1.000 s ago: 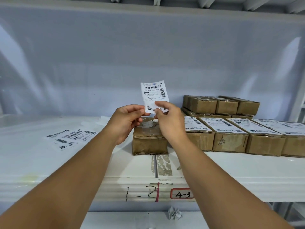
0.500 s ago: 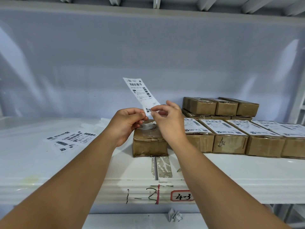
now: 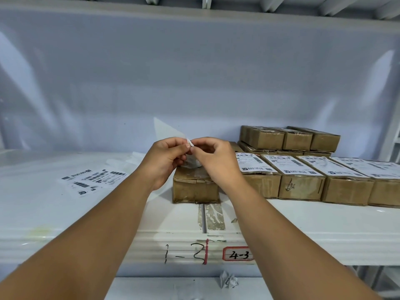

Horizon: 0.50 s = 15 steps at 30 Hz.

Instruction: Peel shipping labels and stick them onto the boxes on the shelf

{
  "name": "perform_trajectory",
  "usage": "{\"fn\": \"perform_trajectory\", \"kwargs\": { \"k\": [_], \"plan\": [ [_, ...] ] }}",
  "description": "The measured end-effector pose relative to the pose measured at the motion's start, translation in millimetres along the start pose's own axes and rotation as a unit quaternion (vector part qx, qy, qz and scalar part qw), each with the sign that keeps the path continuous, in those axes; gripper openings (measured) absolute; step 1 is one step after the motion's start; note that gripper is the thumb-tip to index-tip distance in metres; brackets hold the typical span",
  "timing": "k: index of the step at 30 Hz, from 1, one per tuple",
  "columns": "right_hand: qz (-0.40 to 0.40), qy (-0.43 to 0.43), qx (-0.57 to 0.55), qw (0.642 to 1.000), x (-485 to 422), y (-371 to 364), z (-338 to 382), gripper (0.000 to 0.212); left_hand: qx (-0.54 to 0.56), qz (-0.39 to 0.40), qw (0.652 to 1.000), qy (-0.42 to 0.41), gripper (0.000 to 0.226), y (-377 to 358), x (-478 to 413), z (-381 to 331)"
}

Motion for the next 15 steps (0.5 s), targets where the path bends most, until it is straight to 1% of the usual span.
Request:
{"fn": "perform_trajectory", "kwargs": {
  "k": [4, 9, 12, 15],
  "plan": [
    [-0.005, 0.010, 0.013, 1.000, -0.6, -0.7, -1.7, 0.013, 0.000, 0.006, 1.000, -0.014, 0.016, -0.6, 0.5, 0.0],
    [-0.027, 0.019, 0.023, 0.999, -0.2, 1.2, 2.5, 0.015, -0.005, 0.002, 1.000, -0.009, 0.012, -1.9, 0.0, -0.2],
    [-0.049, 0.033, 0.024, 0.998, 0.7, 2.5, 3.0, 0.019, 0.004, -0.004, 1.000, 0.001, 0.020, -1.4, -0.4, 0.6],
    [-0.097, 0.043, 0.025, 0.994, 0.5, 5.7, 3.2, 0.019, 0.046, -0.046, 0.998, 0.024, 0.028, -1.6, -1.5, -1.2]
  ]
}}
Point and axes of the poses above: each hand's wrist, its own x-axis away from the middle knuckle, its own y-axis out of the back of the hand, z = x × y, the point moved 1 cm from there along -x, towards the middle knuckle, and after that the axes turned 1 degree about -z, right-handed, at the moved point
